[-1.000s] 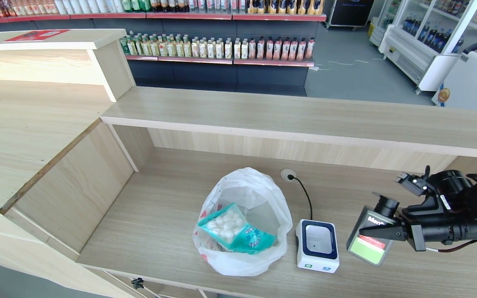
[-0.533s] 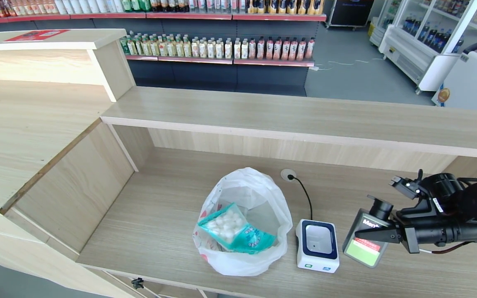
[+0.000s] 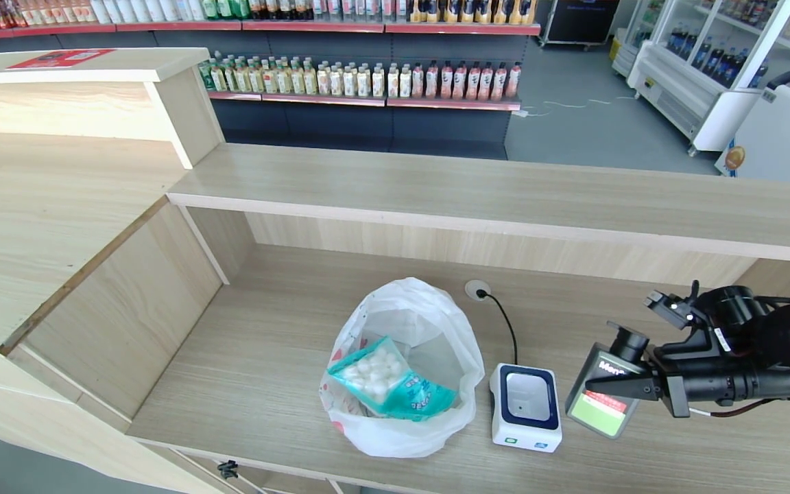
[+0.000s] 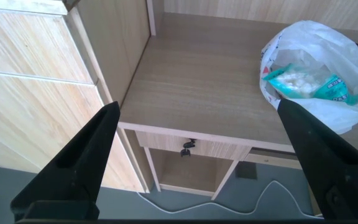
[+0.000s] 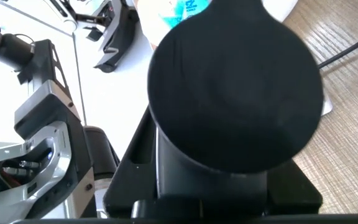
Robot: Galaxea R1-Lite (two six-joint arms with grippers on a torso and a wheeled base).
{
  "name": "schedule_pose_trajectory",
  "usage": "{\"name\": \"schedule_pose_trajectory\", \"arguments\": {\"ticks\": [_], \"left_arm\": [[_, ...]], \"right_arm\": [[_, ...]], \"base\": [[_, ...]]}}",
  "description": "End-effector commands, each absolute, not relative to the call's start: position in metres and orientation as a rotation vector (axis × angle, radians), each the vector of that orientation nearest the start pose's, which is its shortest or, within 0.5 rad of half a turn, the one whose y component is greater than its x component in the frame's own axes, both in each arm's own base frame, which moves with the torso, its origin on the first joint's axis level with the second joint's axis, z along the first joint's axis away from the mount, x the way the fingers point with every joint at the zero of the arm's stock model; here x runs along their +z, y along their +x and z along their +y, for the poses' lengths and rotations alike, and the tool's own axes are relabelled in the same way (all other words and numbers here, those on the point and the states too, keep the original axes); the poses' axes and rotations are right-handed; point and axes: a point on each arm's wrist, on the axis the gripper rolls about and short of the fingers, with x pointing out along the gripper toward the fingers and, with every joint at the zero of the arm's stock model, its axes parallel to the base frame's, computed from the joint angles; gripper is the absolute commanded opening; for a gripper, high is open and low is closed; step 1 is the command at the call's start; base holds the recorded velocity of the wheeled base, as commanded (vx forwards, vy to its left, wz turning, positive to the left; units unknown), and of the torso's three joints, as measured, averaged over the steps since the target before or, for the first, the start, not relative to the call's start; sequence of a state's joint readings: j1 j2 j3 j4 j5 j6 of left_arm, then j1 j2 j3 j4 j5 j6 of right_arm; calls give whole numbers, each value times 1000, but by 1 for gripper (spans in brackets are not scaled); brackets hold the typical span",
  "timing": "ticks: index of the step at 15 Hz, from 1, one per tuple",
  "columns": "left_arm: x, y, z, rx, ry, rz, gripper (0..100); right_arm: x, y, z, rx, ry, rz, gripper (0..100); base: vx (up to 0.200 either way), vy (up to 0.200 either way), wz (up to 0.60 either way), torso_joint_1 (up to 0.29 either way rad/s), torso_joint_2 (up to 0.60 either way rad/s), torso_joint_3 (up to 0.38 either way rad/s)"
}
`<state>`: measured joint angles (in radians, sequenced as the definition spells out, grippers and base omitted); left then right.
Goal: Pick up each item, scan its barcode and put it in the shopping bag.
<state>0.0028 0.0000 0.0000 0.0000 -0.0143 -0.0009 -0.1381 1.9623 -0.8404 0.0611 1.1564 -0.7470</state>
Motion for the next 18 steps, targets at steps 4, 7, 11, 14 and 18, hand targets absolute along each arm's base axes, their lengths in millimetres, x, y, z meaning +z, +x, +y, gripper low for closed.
{"name": "schedule_pose_trajectory", "arguments": {"ticks": [4,7,11,14,18], "left_arm": [[76,-23,0,-12,-2,2,100],[76,-23,0,-12,-2,2,100],[75,-23,0,-12,-2,0,100],[75,-23,0,-12,-2,0,100],[75,-23,0,-11,-2,0,100]], "right_arm": [[79,289,-20,1152,91,553,0],[134,252,-15,1143,-45,401,0],[191,183,-15,869,-283,362,0],[201,173,-3,558,-438,484,0],[212,160,6,567,-483,379,0]], "base": [[0,0,0,0,0,0],[0,0,0,0,0,0],[0,0,0,0,0,0],[0,0,0,0,0,0],[0,0,0,0,0,0]]}}
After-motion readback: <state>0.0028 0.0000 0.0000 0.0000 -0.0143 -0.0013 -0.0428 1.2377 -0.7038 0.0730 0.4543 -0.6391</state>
